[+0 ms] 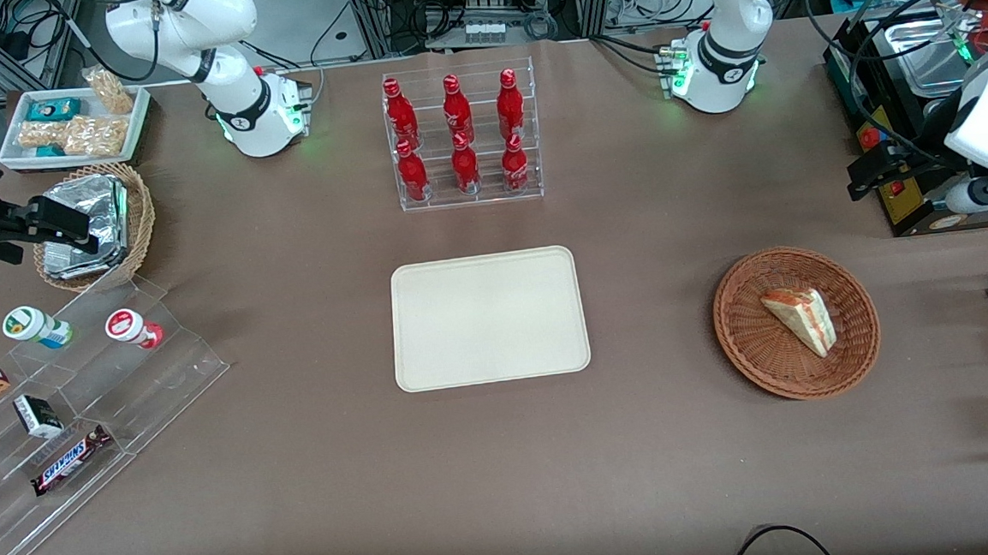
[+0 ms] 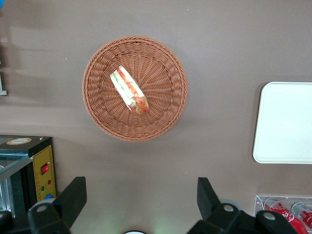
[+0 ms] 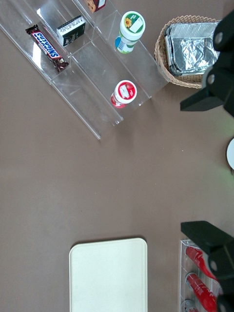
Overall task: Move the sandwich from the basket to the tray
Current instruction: 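Move the left gripper down over the wrapped sandwich in the wicker basket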
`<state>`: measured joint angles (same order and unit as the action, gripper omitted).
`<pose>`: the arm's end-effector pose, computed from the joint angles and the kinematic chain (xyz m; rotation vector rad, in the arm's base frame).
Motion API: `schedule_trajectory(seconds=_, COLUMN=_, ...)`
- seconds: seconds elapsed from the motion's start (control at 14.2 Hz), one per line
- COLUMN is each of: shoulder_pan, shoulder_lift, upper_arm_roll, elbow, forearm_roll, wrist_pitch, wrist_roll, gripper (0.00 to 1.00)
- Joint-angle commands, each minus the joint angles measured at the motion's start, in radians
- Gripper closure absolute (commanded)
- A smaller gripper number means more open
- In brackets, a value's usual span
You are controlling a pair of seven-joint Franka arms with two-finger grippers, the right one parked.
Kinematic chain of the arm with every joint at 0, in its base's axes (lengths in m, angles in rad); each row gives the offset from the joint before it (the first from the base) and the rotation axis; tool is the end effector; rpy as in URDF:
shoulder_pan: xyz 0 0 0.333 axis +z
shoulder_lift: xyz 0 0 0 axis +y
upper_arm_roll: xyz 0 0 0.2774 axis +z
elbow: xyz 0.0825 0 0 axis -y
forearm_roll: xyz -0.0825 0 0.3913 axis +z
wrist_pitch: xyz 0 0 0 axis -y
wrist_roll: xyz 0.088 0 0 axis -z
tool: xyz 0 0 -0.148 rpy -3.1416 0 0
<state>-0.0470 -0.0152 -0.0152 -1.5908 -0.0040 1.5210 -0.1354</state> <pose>0.5487 -0.0348 0.5397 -3.1367 -0.1147 0.0859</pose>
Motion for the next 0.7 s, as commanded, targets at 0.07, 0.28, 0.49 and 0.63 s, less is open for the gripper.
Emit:
schedule_trajectory(seconds=0.07, shoulder_pan=-0.010, shoulder_lift=-0.006, upper_arm_roll=0.000, elbow=0.011, forearm_roll=0.006, wrist_pitch=-0.008, wrist_roll=0.013, gripper=0.00)
schedule_trajectory(seconds=0.28, shoulder_pan=-0.011, shoulder_lift=-0.009, upper_arm_roll=0.000, elbow=0.009, forearm_roll=0.004, wrist_pitch=-0.012, wrist_roll=0.013, gripper=0.00)
schedule_trajectory(seconds=0.49, shoulder_pan=-0.010, shoulder_lift=-0.003, upper_arm_roll=0.001, elbow=0.005, forearm_roll=0.010, wrist_pitch=-0.008, wrist_roll=0.013, gripper=0.00)
schedule_trajectory(seconds=0.63, shoulder_pan=-0.007, shoulder_lift=-0.002, upper_arm_roll=0.001, elbow=0.000, forearm_roll=0.010, wrist_pitch=-0.008, wrist_roll=0.013, gripper=0.00)
